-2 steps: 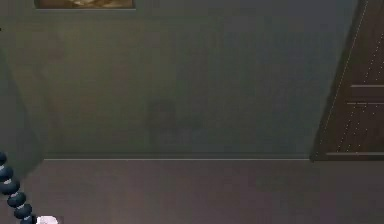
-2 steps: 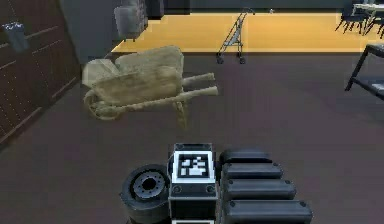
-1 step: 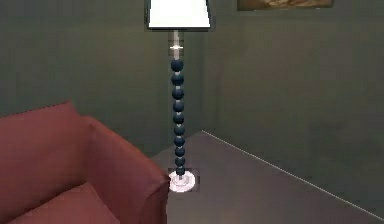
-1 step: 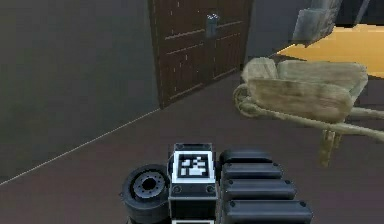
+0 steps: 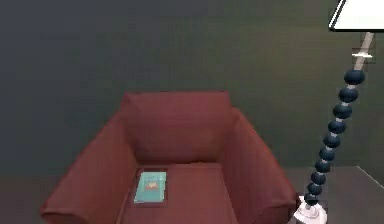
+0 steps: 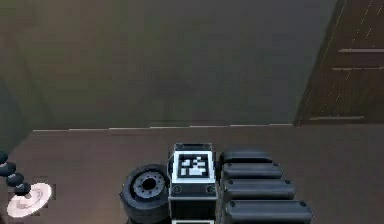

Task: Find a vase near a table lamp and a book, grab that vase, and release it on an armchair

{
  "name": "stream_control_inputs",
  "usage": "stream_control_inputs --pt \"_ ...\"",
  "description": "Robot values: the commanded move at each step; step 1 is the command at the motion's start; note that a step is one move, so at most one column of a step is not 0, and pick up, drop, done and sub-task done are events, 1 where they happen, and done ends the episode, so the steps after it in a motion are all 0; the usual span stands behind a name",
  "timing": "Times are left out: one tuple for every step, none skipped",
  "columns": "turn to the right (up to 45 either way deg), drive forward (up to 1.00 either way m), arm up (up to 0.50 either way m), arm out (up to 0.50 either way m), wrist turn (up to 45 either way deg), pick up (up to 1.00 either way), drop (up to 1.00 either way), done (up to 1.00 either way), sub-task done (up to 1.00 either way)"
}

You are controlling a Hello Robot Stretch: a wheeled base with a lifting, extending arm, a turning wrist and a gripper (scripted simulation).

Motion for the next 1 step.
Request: stream_control_inputs --pt "45.0 0.00 0.00 0.00 0.0 0.00 0.00 0.00 0.00"
